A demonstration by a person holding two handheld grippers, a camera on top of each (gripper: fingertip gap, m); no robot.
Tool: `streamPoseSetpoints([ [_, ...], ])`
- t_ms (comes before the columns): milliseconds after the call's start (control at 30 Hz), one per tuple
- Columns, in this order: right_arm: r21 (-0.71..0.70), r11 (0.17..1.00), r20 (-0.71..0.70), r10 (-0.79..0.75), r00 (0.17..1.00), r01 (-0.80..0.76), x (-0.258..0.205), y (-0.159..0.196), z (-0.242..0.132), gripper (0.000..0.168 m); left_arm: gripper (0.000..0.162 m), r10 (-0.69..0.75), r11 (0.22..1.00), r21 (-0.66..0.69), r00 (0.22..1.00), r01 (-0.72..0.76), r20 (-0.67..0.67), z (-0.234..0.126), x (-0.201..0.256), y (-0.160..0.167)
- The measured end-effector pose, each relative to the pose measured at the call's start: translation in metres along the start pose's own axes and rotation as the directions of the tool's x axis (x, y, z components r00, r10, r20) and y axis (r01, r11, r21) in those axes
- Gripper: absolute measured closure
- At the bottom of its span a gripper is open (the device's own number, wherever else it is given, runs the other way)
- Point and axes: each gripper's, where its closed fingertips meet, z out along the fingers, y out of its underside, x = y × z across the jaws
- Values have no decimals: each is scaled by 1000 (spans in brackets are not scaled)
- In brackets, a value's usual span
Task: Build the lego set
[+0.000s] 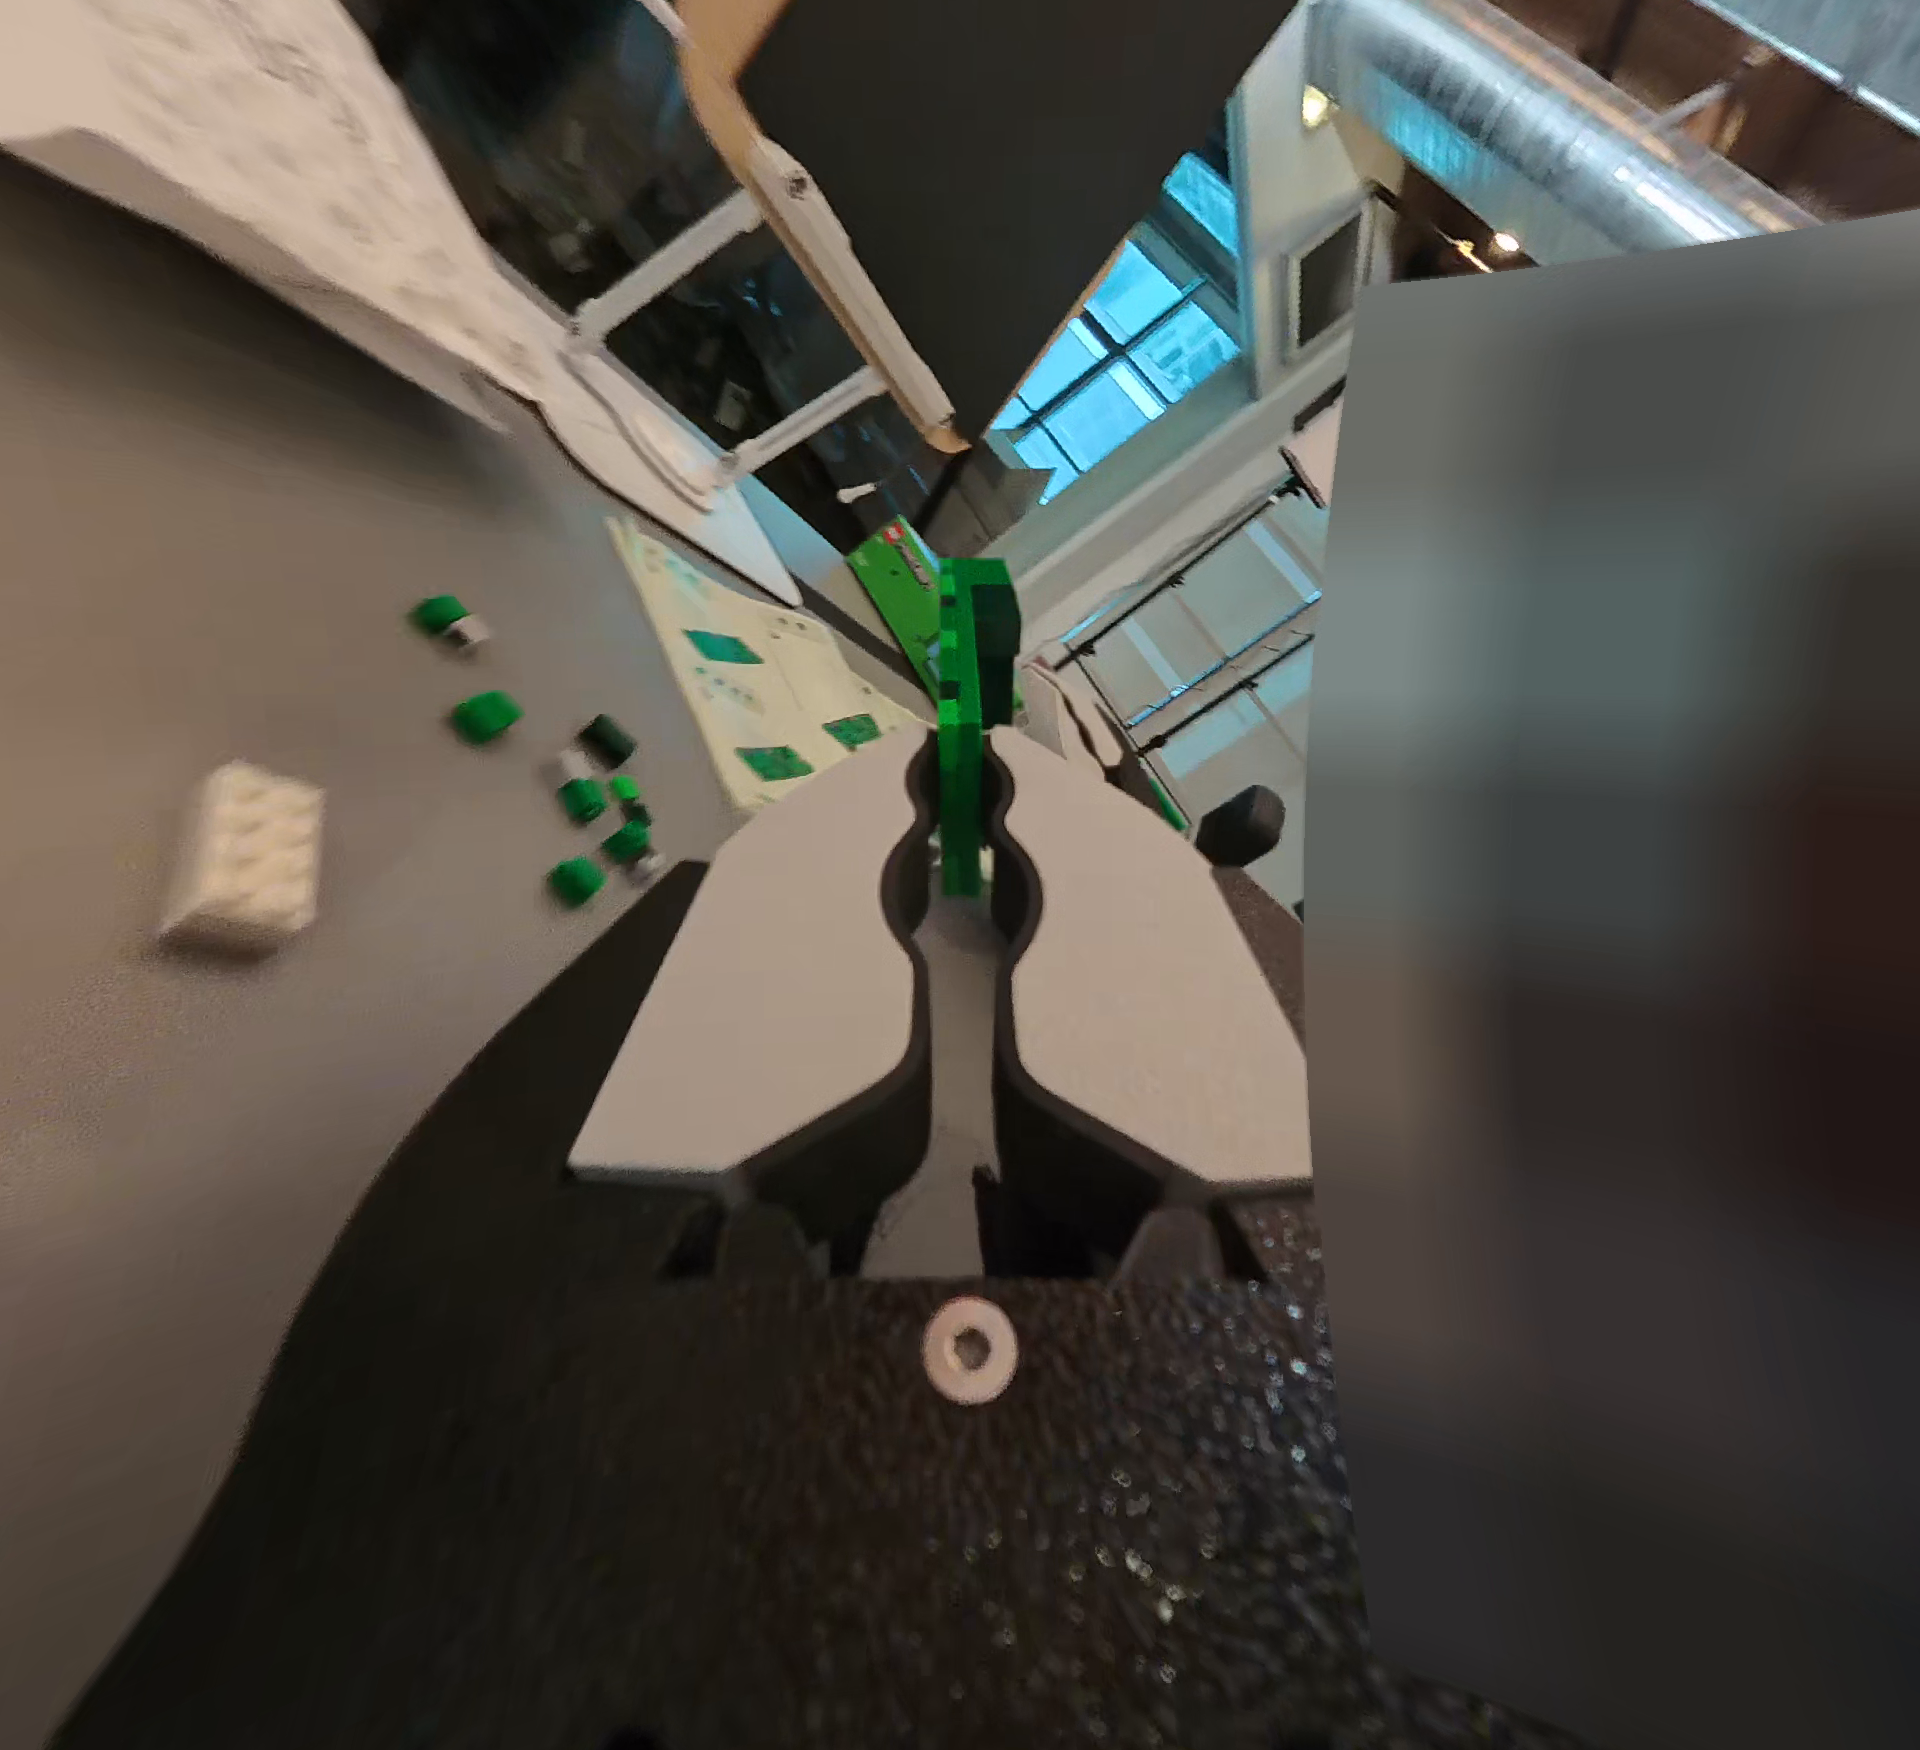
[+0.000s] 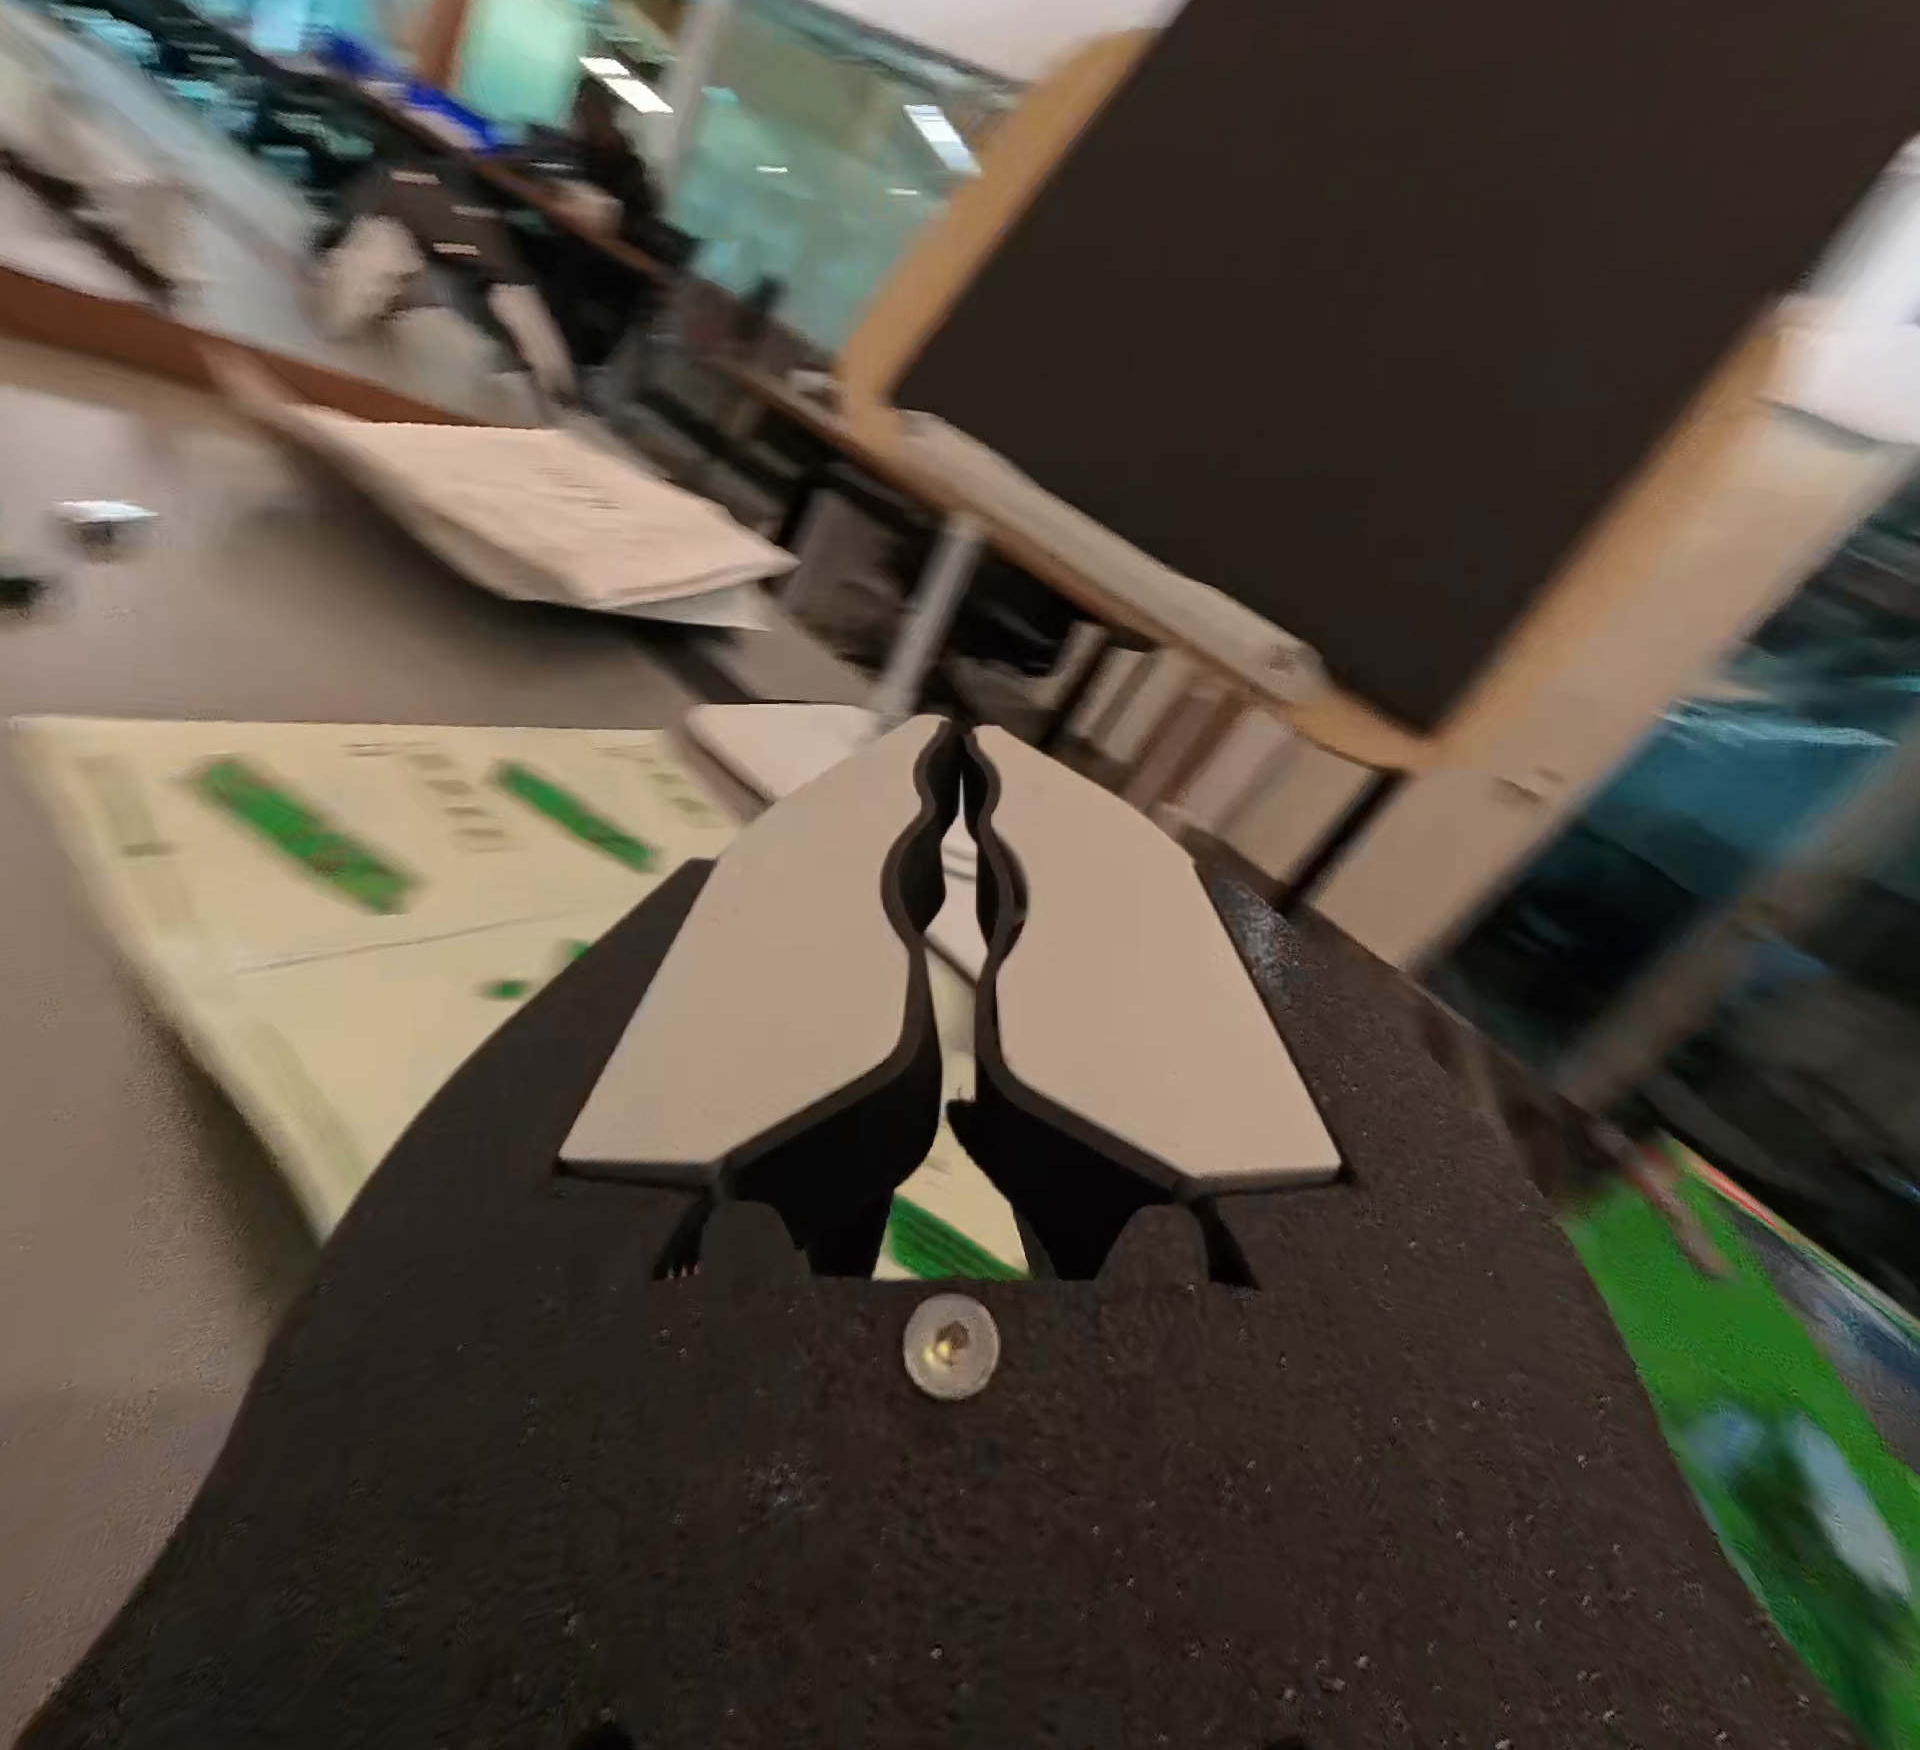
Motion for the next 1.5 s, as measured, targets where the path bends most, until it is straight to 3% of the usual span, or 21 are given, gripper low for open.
streamPoseSetpoints([
  [133,-22,999,339,38,940,-33,-104,-28,18,161,156,-10,1000,-16,994,12,111,-44,-16,6],
  [300,-141,988,619,140,773,-65,-194,-44,33,157,156,-38,993,-108,987,55,157,-69,-28,29],
  [400,-196,980,691,157,705,-26,-216,-40,52,151,156,-47,980,-184,983,79,176,-73,-36,47],
  [467,-200,980,778,152,609,11,-233,-42,60,151,156,-68,971,-214,984,103,166,-73,-39,55],
  [567,-115,972,873,2,487,203,-251,-33,73,156,156,-123,963,-224,985,149,124,-70,-38,59],
  [700,9,901,955,-137,263,434,-260,-25,86,153,156,-111,957,-254,985,142,131,-67,-39,63],
  [800,-37,852,981,-68,181,523,-260,-16,109,150,156,-93,948,-288,985,133,148,-66,-41,69],
  [900,8,827,991,-84,109,561,-266,-7,125,153,156,-100,950,-281,985,137,140,-66,-41,67],
  [1067,-20,790,996,-36,79,613,-274,11,136,151,156,-117,954,-261,985,147,127,-67,-40,64],
  [1233,-41,821,997,1,71,570,-282,4,136,152,156,-116,949,-278,986,146,120,-66,-39,66],
  [1500,-61,818,994,-2,109,572,-276,3,131,161,156,-117,948,-283,986,145,115,-66,-39,66],
])
